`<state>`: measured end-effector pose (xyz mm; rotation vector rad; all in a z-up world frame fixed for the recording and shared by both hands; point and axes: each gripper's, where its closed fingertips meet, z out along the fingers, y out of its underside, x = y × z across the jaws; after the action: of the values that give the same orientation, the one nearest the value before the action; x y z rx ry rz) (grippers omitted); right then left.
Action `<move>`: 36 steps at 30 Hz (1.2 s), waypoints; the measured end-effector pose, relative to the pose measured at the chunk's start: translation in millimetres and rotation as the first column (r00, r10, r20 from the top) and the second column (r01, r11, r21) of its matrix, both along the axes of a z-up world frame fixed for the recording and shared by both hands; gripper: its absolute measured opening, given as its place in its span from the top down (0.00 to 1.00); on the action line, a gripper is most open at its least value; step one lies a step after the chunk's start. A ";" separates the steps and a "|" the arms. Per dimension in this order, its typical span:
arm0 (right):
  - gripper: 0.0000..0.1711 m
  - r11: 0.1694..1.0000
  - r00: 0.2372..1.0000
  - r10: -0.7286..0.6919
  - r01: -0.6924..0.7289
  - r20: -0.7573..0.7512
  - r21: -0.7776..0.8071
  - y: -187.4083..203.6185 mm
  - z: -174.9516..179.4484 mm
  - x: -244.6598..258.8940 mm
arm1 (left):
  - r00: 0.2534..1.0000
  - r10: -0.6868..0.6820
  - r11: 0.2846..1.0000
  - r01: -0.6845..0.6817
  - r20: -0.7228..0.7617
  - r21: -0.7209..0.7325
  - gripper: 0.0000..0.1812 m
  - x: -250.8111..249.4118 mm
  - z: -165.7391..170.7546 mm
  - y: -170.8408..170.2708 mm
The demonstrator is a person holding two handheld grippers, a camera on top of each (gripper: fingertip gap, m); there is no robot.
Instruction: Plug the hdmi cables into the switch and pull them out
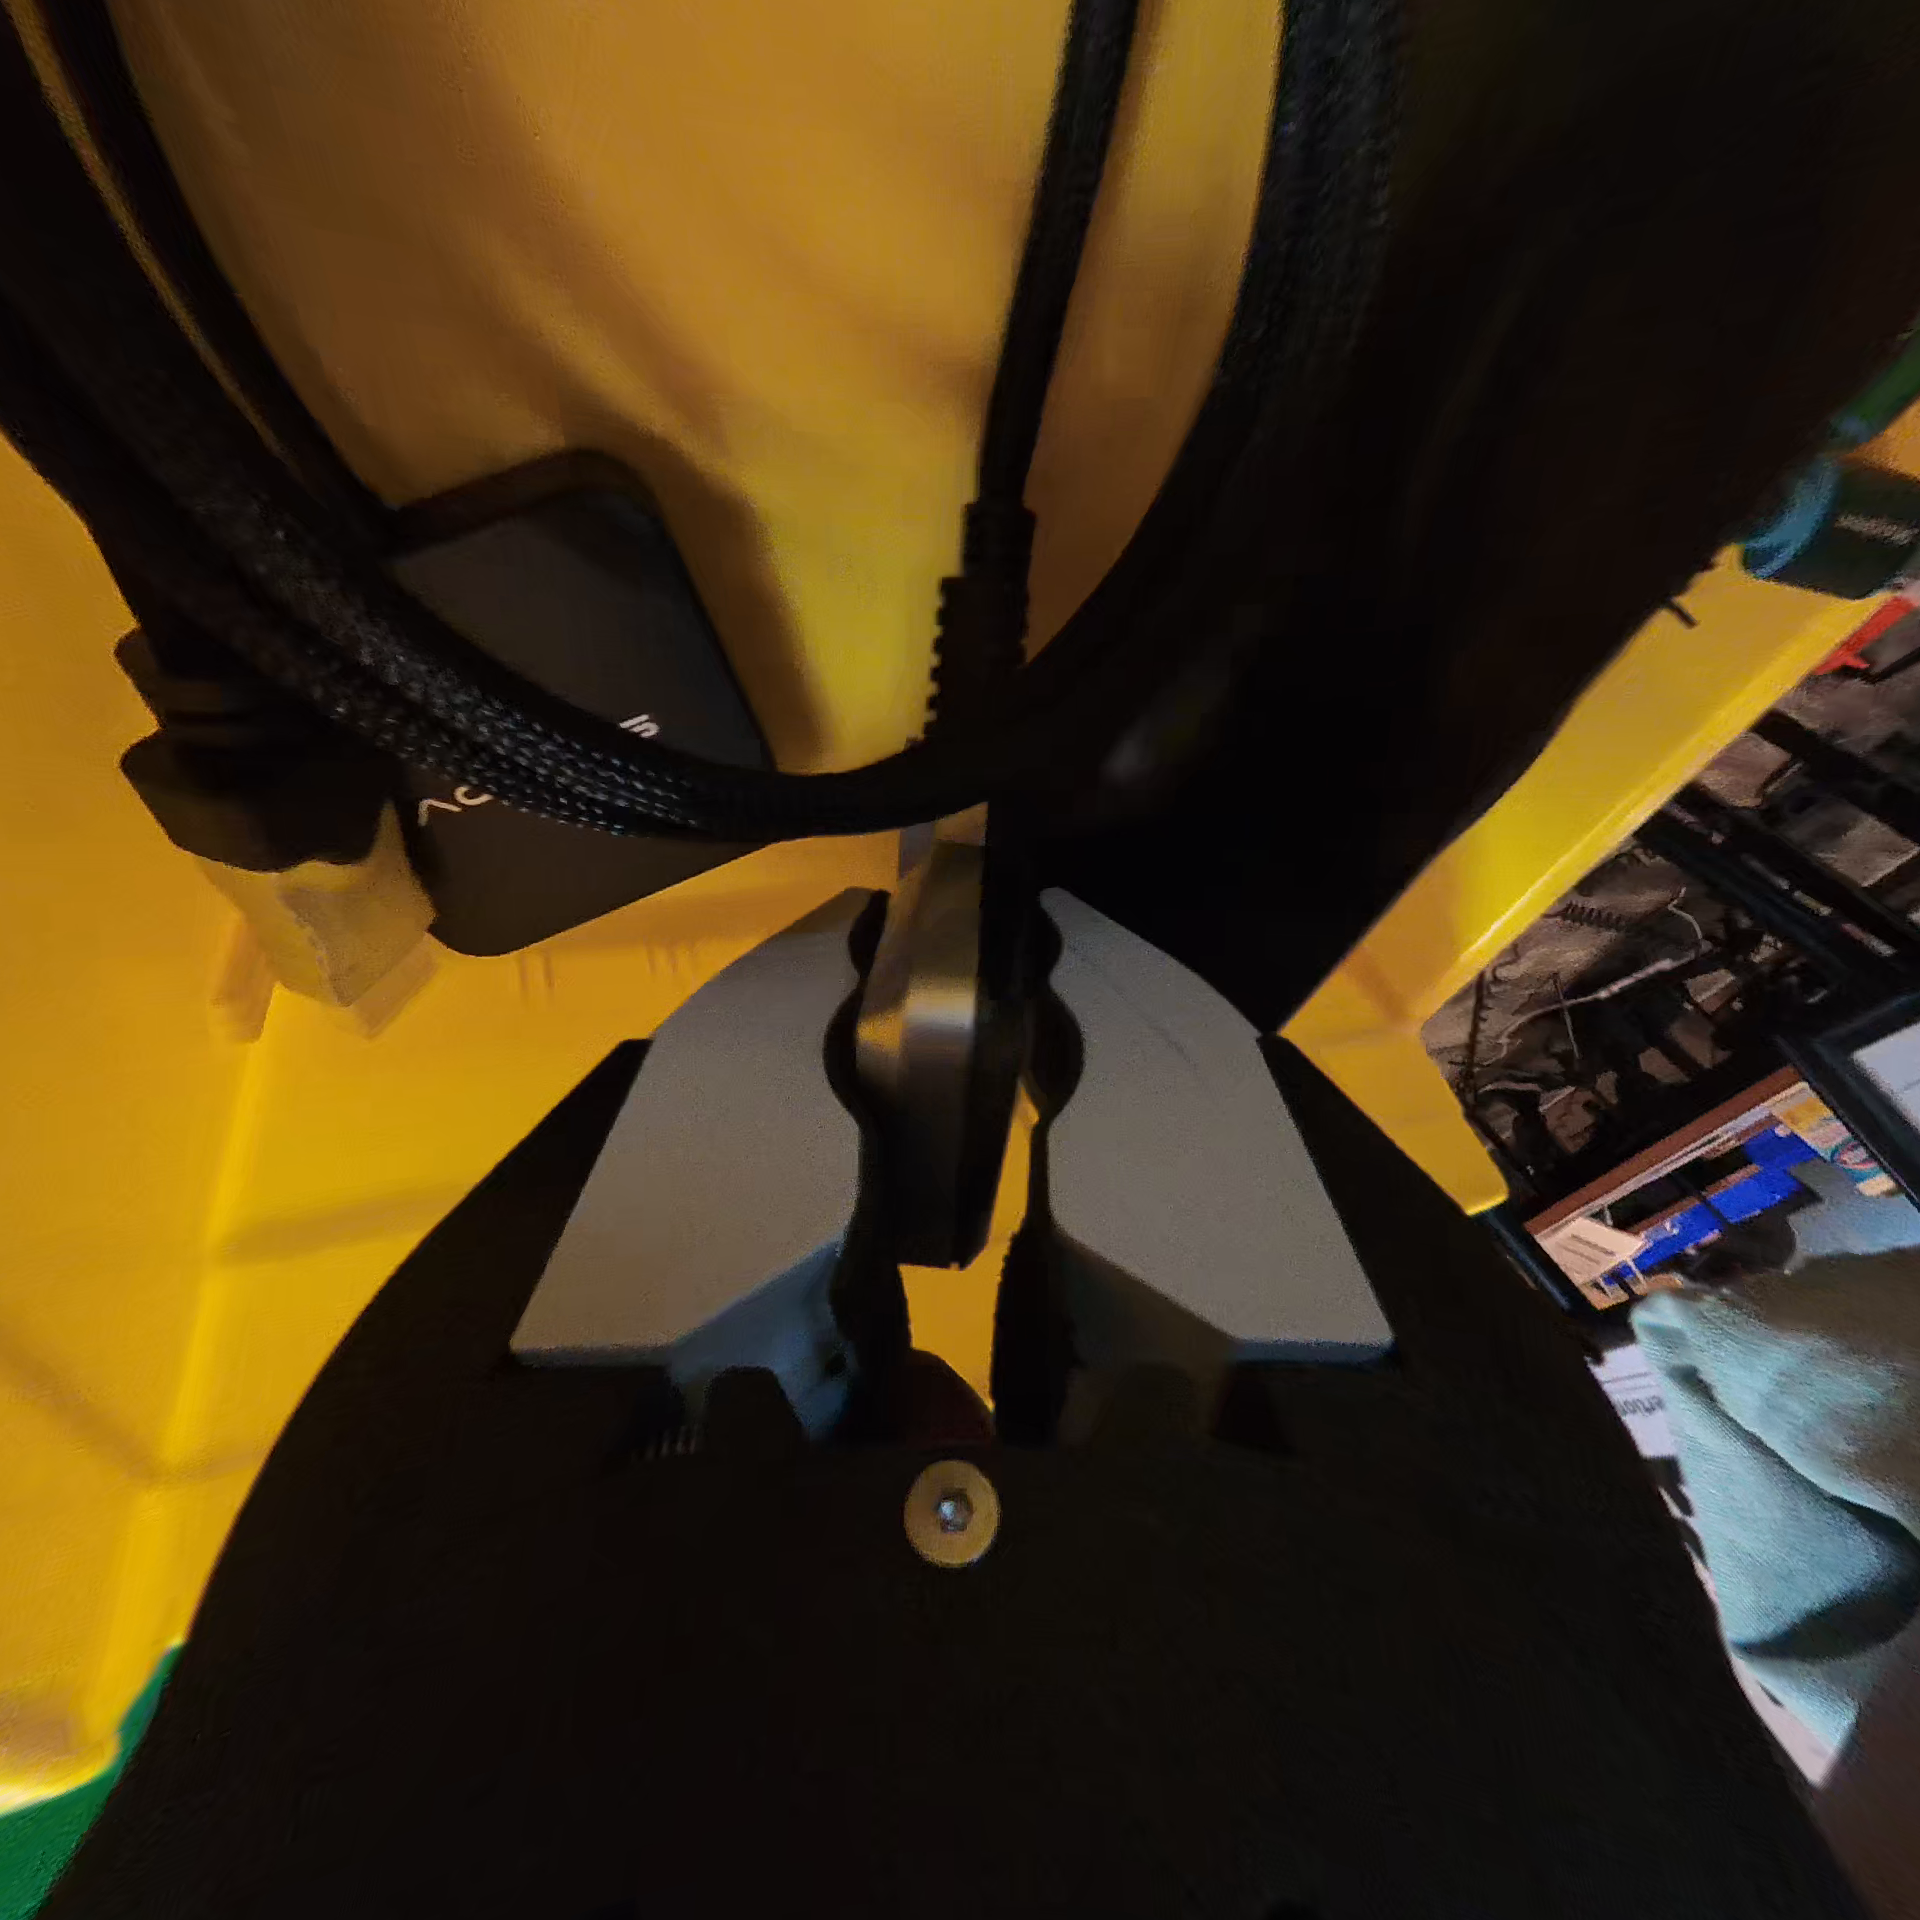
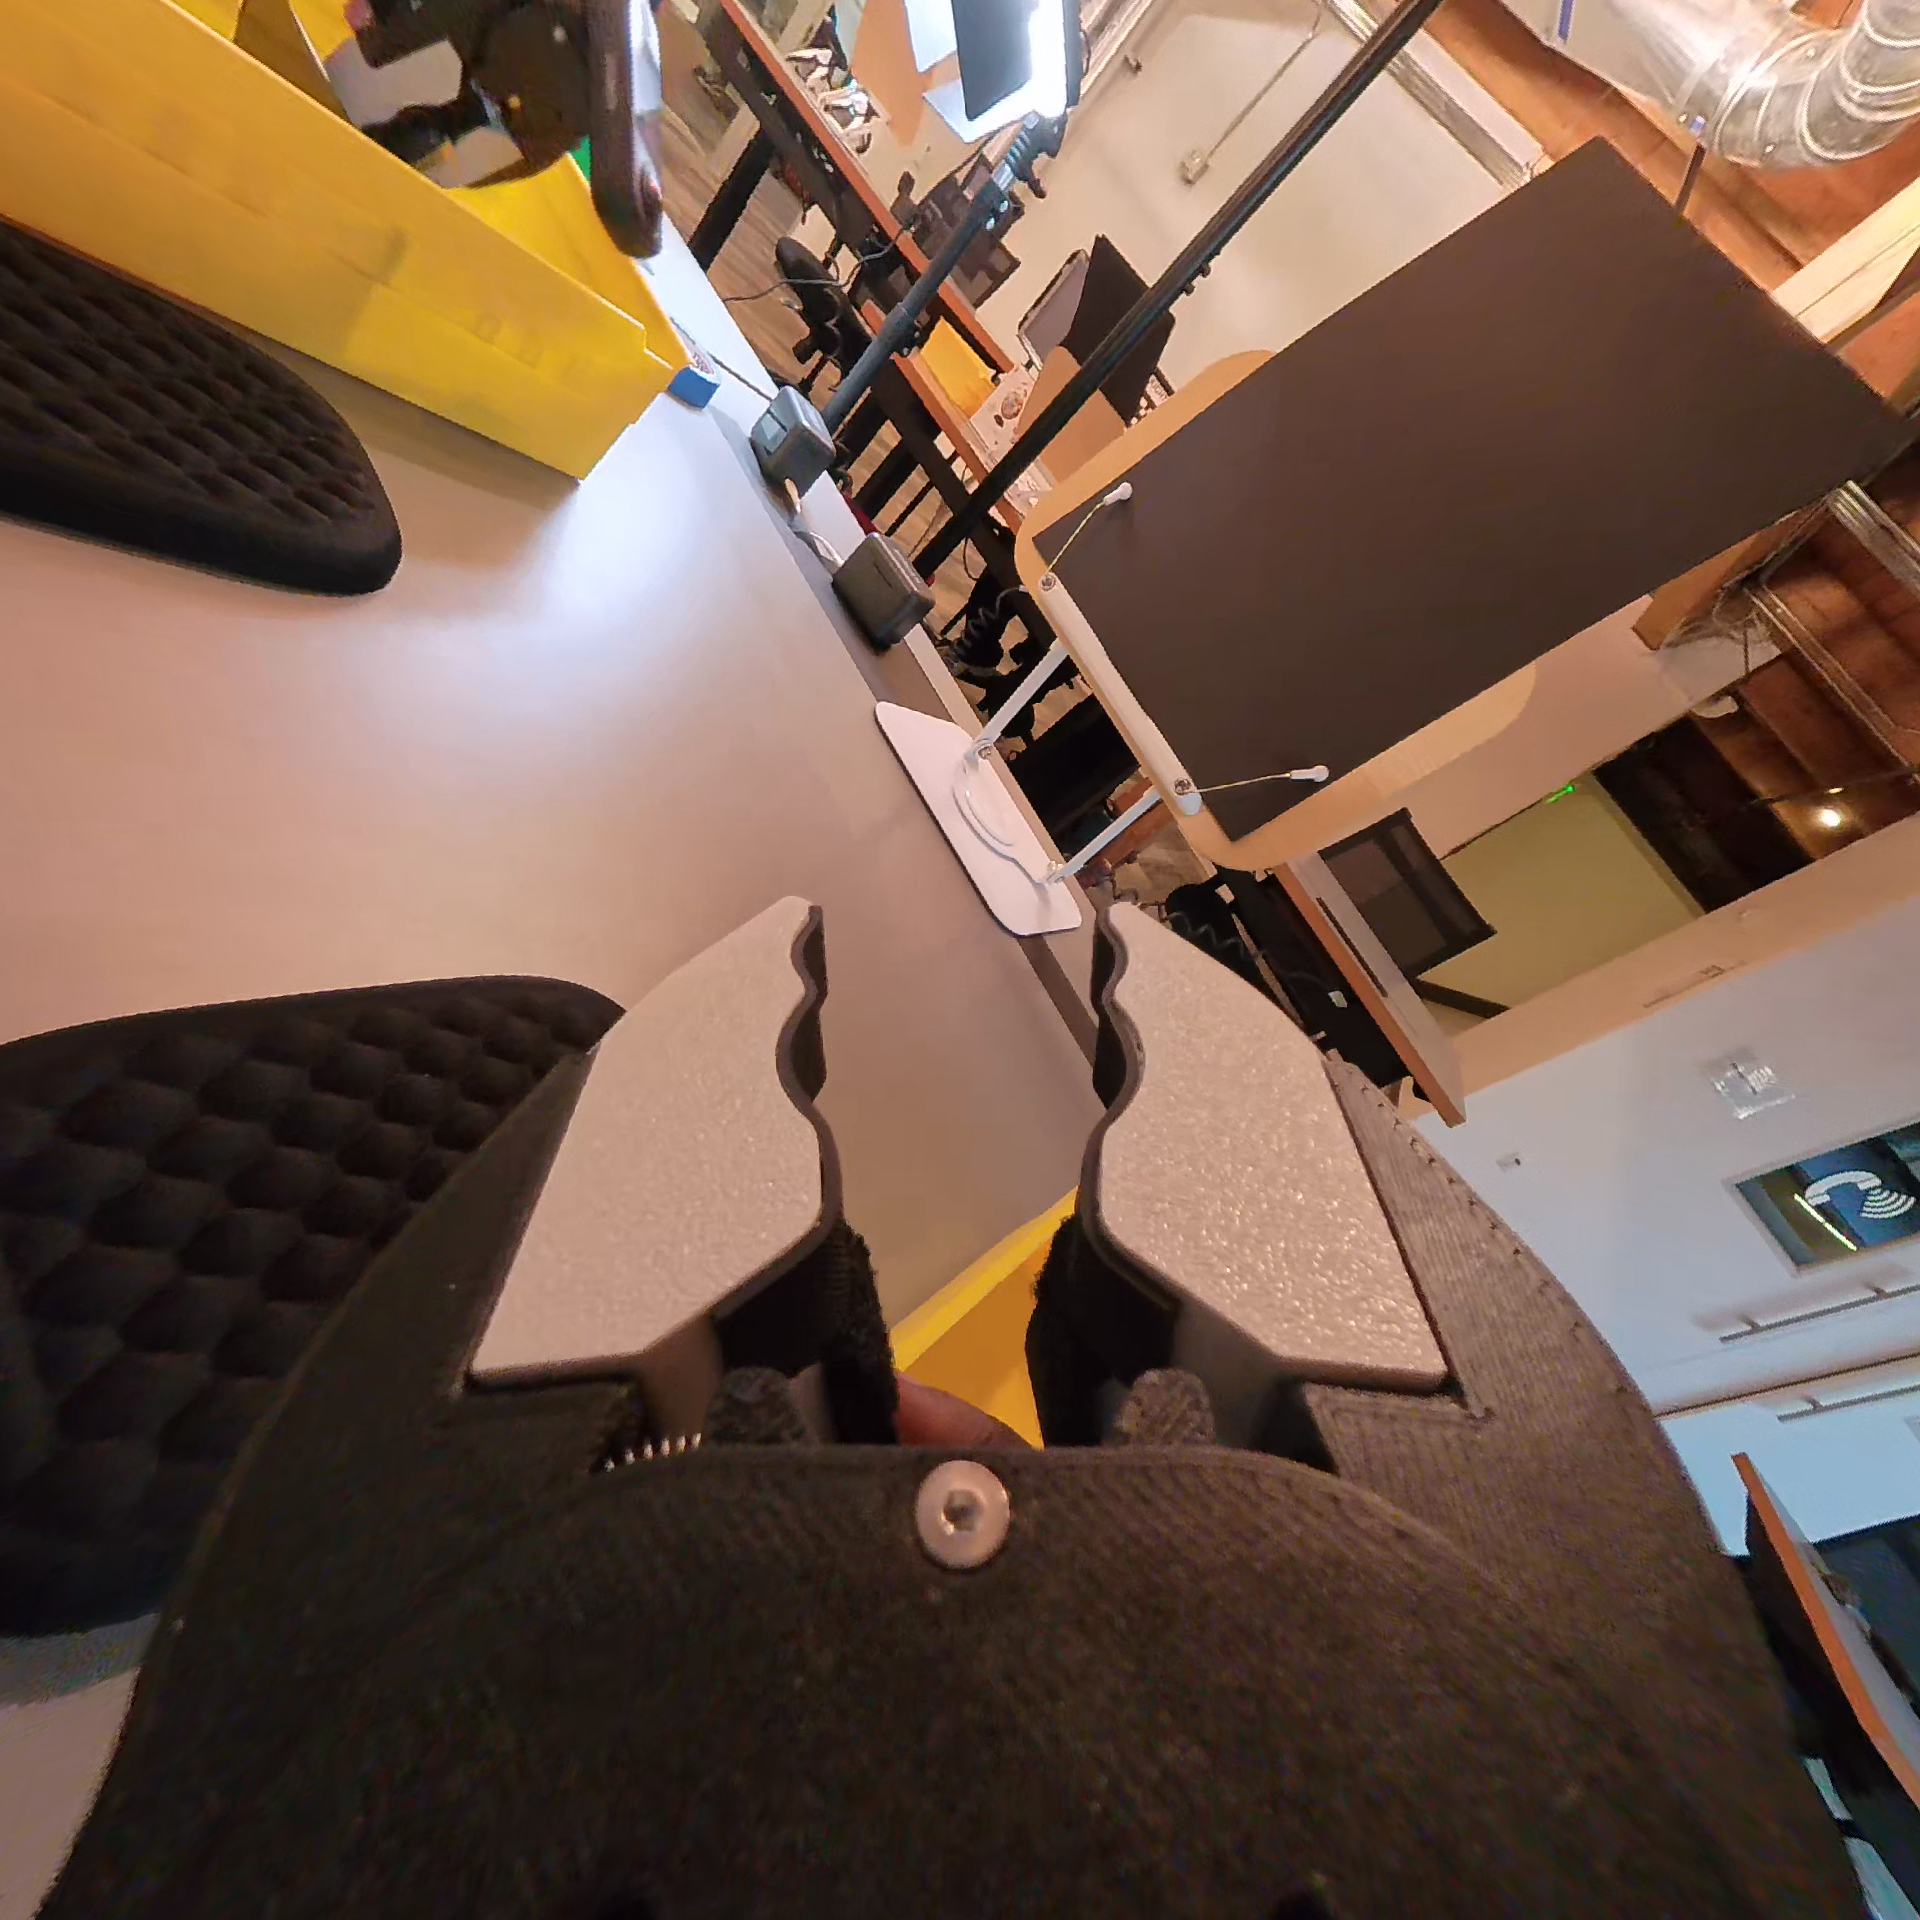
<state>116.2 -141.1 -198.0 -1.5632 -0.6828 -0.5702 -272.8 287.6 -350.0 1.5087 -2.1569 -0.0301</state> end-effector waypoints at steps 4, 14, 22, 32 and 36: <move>0.71 1.000 1.000 -0.010 0.011 0.018 -0.022 3.6 -3.8 2.5 | 0.991 -0.027 0.998 0.019 0.132 0.063 0.88 3.1 18.2 -0.3; 0.72 0.999 0.999 0.032 -0.032 0.027 0.002 12.1 0.2 -5.3 | 0.743 -0.129 0.917 -0.162 0.657 0.364 0.88 25.6 127.5 -2.9; 0.72 0.997 0.997 0.072 -0.072 0.023 0.034 18.9 4.3 -14.1 | -0.089 -0.147 0.819 -0.569 0.985 0.071 0.88 69.0 234.5 -40.2; 0.64 0.963 0.956 0.264 -0.254 -0.129 0.090 64.1 -1.2 -71.7 | -0.664 0.436 0.762 -0.088 0.608 -0.642 0.88 150.6 251.9 -158.8; 0.55 0.942 0.942 0.335 -0.334 -0.027 0.038 84.2 -18.3 -99.5 | -0.518 0.655 0.655 0.024 0.551 -0.755 0.88 187.7 228.6 -207.7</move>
<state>16.7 -56.9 -216.3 -1.3834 -0.8875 -0.2988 -85.1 79.9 -121.4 2.0818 -1.5329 2.9959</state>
